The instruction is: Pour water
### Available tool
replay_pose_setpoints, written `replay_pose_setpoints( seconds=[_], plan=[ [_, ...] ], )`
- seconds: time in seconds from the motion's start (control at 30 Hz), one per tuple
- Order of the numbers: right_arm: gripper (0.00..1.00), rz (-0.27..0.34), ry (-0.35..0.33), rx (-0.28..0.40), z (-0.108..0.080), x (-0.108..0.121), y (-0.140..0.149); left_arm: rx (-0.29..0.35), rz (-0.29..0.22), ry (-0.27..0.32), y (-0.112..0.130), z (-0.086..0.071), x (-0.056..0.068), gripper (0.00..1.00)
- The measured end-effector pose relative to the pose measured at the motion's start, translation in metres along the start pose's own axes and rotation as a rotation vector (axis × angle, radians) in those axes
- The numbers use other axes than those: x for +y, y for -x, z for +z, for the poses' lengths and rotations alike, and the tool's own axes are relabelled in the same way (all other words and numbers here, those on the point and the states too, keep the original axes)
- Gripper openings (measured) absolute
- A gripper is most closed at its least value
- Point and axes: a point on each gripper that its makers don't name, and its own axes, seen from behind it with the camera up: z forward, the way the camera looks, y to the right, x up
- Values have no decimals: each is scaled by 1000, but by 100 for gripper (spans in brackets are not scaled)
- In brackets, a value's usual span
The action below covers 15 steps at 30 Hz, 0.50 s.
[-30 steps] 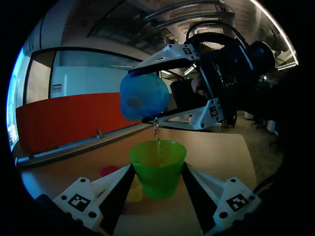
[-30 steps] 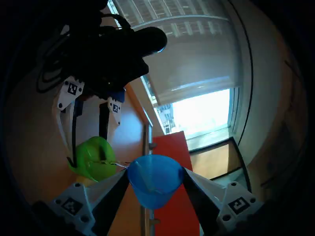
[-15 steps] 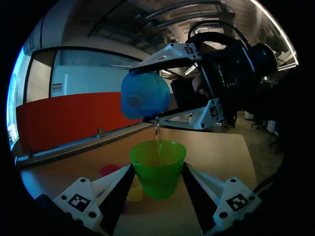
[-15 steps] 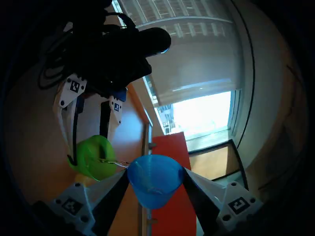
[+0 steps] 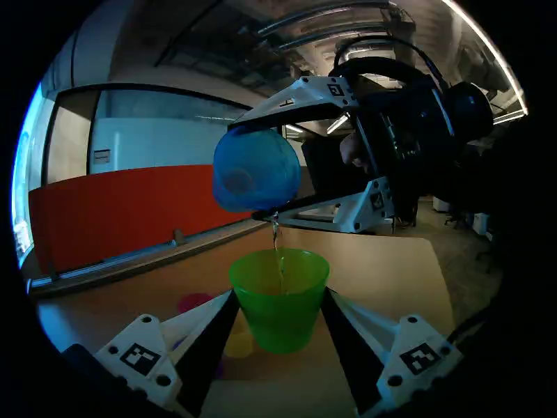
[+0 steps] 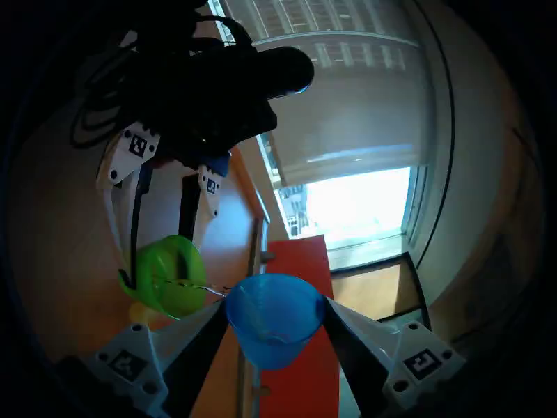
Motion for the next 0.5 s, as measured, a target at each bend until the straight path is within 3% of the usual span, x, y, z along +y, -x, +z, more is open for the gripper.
replay_pose_setpoints(
  seconds=[0.5],
  plan=[
    [93,-44,8,-7,-4,2,-2,6,5,-3,-4,0,0,82]
  ],
)
